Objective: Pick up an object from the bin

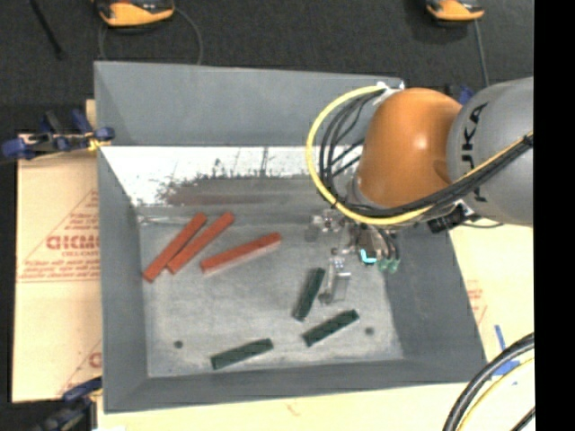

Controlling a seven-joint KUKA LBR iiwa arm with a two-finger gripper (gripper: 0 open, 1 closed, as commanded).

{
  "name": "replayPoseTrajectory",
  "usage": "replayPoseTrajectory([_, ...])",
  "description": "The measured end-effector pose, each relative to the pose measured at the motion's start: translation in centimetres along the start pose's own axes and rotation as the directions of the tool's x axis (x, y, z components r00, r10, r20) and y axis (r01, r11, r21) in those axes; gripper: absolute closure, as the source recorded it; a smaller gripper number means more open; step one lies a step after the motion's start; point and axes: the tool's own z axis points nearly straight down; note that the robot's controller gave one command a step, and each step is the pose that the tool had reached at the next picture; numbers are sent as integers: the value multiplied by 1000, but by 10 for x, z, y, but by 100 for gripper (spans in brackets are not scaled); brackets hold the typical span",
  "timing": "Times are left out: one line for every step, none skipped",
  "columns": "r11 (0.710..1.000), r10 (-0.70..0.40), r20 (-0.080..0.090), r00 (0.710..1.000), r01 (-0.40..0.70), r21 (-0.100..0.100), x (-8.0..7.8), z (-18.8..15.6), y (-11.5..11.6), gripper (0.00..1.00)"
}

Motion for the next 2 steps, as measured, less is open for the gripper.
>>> replayPoseTrajectory([945, -327, 13, 945, 327, 5, -29, -96, -6, 0])
replayPoseTrajectory([975, -223, 0, 975, 223, -3, -11, 34, 26, 0])
